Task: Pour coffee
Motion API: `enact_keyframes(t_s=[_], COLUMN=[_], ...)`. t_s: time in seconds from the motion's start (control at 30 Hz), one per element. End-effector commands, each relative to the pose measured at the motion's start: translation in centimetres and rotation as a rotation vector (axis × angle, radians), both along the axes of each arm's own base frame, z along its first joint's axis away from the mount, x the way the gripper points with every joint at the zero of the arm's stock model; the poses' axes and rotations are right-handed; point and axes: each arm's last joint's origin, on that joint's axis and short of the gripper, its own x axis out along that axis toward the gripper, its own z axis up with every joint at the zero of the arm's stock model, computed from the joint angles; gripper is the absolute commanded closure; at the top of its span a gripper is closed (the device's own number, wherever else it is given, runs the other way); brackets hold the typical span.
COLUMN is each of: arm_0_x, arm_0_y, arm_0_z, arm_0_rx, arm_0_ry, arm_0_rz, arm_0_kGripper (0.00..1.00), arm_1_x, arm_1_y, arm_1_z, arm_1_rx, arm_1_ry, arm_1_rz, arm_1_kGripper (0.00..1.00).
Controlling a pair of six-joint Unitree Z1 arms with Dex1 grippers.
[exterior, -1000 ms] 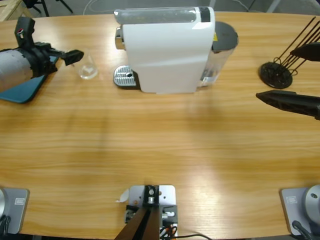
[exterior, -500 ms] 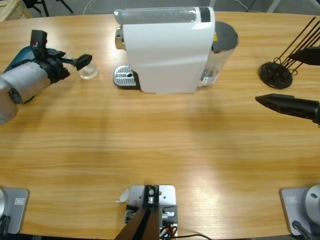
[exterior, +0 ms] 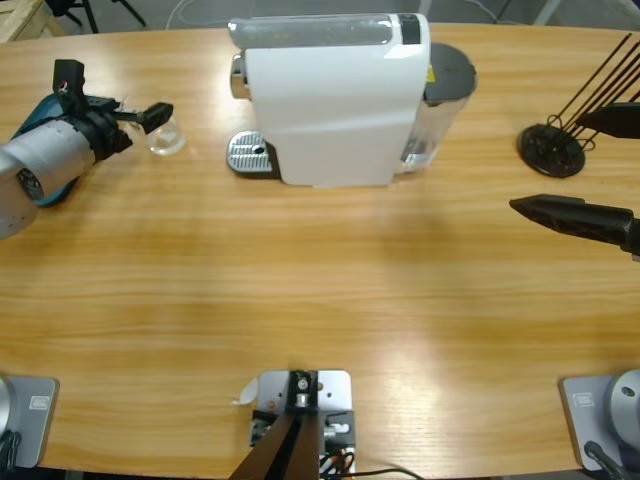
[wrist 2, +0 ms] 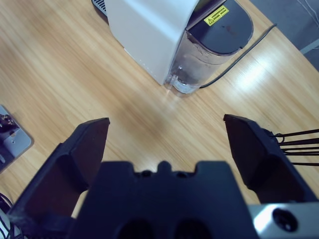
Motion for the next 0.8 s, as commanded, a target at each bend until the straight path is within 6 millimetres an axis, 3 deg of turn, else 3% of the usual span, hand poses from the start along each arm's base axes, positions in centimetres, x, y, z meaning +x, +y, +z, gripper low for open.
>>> enact_keyframes(t_s=[0.03,0.1,0.27,0.3,0.33,0.4,0.63,0.8], arm_0_x=[0.1,0.1,0.4,0.4,0.4,0.4,-0.3,-1.7], arm_0_y=[0.1,0.1,0.4,0.5,0.5,0.5,0.8,0.7], arm_0_z=[-1.9,-2.0,-2.1,-2.1,-2.1,-2.1,-1.9,-0.2], arm_0_rx=[0.015,0.014,0.002,0.000,0.000,0.002,0.008,-0.018], arm_0_ry=[0.061,0.064,0.066,0.067,0.066,0.061,0.055,0.023], arm_0_rz=[-0.012,-0.015,-0.018,-0.023,-0.024,-0.026,-0.054,-0.153], arm_0_kGripper=[0.038,0.145,0.189,0.396,0.520,0.674,0.681,0.681], arm_1_x=[-0.2,-0.2,-0.2,-0.2,-0.2,-0.2,-0.2,-0.2], arm_1_y=[-0.3,-0.4,-0.4,-0.4,-0.3,-0.4,-0.3,-0.4], arm_1_z=[-0.8,-0.8,-0.8,-0.8,-0.8,-0.8,-0.8,-0.6], arm_1_rx=[-0.009,-0.008,-0.007,-0.007,-0.006,-0.005,-0.003,0.004], arm_1_ry=[0.010,0.010,0.011,0.011,0.010,0.011,0.011,0.005], arm_1_rz=[-0.017,-0.018,-0.019,-0.019,-0.019,-0.018,-0.019,-0.020], arm_1_kGripper=[0.009,0.009,0.009,0.009,0.009,0.013,0.013,0.016])
